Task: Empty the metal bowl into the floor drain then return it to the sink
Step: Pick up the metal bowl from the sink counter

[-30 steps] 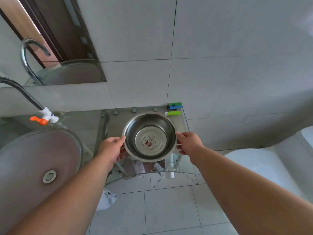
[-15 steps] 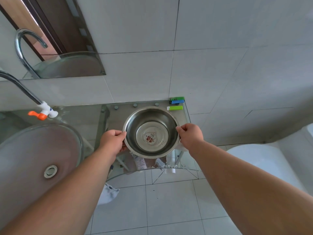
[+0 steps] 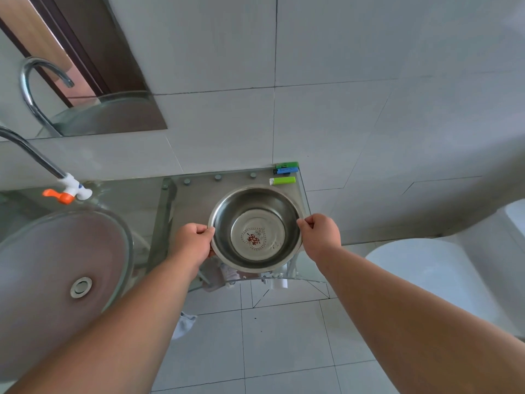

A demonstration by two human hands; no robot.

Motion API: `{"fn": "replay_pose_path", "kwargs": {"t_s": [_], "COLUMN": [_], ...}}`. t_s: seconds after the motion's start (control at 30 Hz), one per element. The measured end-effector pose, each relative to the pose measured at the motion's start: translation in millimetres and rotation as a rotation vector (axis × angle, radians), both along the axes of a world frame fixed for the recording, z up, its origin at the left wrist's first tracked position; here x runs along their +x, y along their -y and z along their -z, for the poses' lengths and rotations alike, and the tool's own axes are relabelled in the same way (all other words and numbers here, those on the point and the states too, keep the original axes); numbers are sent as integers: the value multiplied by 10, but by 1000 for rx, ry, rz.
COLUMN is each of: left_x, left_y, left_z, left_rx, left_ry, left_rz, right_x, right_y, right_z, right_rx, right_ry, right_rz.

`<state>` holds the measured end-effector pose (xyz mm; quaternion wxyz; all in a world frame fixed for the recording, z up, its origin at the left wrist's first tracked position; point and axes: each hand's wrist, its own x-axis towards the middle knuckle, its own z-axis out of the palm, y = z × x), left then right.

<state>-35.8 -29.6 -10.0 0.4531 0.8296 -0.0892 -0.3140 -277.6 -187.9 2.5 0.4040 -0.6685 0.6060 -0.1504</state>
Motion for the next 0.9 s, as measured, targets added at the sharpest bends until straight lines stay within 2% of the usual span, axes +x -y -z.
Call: {"fn": "replay_pose_path", "kwargs": {"t_s": [0.6,0.9], "left_x": [-1279,-1801], "left_y": [128,212], "left_z": [-208,-430], "left_rx": [-36,-53], "left_ry": [58,76], "left_rz": [3,101], "right_x": [-1252,-1919], "right_y": [155,1], "right_z": [-333,-510], "right_rx": [-47,-26], "right_ry": [33,52], "right_rz": [-14,112]}}
